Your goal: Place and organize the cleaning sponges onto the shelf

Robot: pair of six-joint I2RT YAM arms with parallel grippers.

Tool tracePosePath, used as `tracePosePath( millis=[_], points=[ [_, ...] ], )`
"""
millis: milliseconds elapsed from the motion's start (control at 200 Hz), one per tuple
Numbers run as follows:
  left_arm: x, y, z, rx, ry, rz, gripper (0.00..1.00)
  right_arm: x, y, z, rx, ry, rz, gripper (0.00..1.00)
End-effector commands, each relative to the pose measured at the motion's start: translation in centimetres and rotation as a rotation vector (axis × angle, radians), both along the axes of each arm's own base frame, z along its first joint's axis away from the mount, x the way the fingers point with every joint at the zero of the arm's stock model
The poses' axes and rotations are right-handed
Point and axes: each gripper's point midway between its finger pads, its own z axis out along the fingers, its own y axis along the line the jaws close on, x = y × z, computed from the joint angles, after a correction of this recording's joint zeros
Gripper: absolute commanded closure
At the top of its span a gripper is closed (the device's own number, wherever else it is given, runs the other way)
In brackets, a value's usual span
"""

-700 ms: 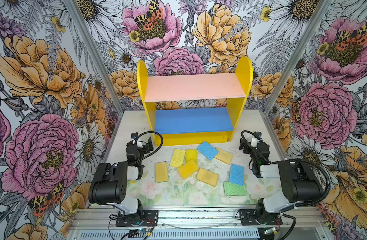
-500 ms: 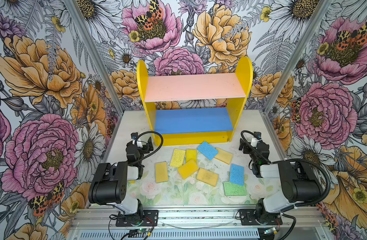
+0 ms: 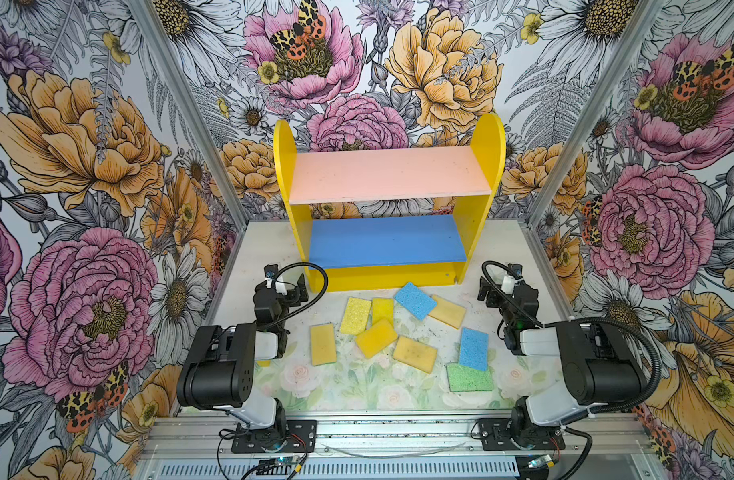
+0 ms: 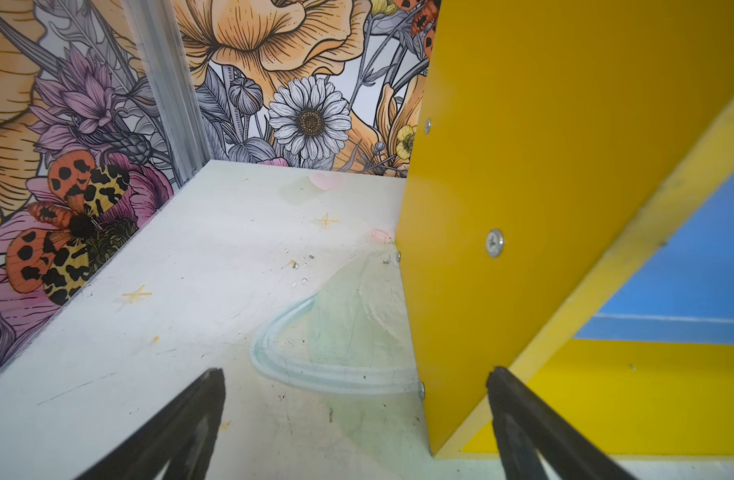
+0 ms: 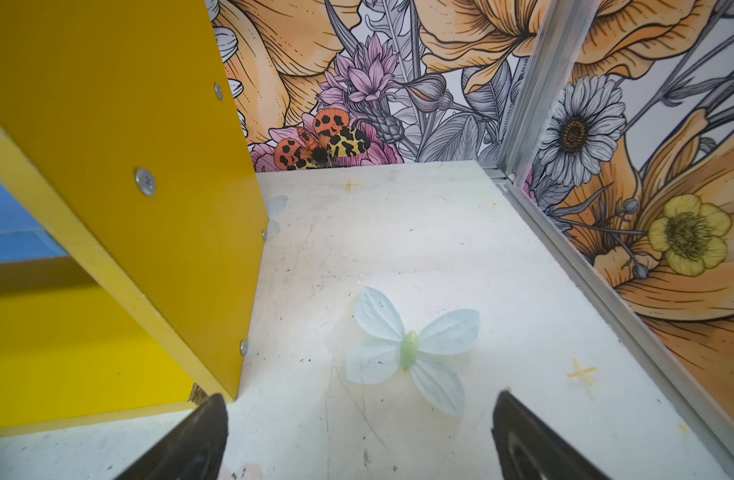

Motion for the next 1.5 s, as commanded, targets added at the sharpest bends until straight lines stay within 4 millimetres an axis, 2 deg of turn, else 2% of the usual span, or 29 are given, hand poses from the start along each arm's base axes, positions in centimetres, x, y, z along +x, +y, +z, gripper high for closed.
tracePosePath(
  millis=[0,775,875,985,1131,1306,1496],
  points=[
    [0.4,-0.2,0.5,0.019,-0.010,-0.005,0.01,0.5,0.3,1.2,-0.014,-0.031,0.017,0.00],
    [0.5,-0.1,0.6,0.022,-0.010,0.006,0.01,0.1,0.0,1.5,-0.011,-0.055,-0.005,0.01],
    [0.2,1.1,0.9,0.050,-0.012,0.129,0.01,-0.4,-0.8,2.4,-0.009,-0.080,-0.057,0.01],
    [-0.4,2.4,1.4,0.067,-0.024,0.249,0.01,-0.5,-1.9,2.9,-0.008,-0.030,-0.121,0.00],
    [-0.8,1.8,1.9,0.087,-0.049,0.243,0.01,-0.3,-3.8,4.2,0.079,0.106,-0.273,0.01],
    [-0.9,1.7,1.9,0.090,-0.050,0.246,0.01,-0.4,-4.0,6.9,0.220,0.032,-0.307,0.00],
    [-0.7,2.0,2.3,0.115,-0.012,0.276,0.01,1.1,-1.5,8.7,0.339,0.047,-0.143,0.01]
  ],
)
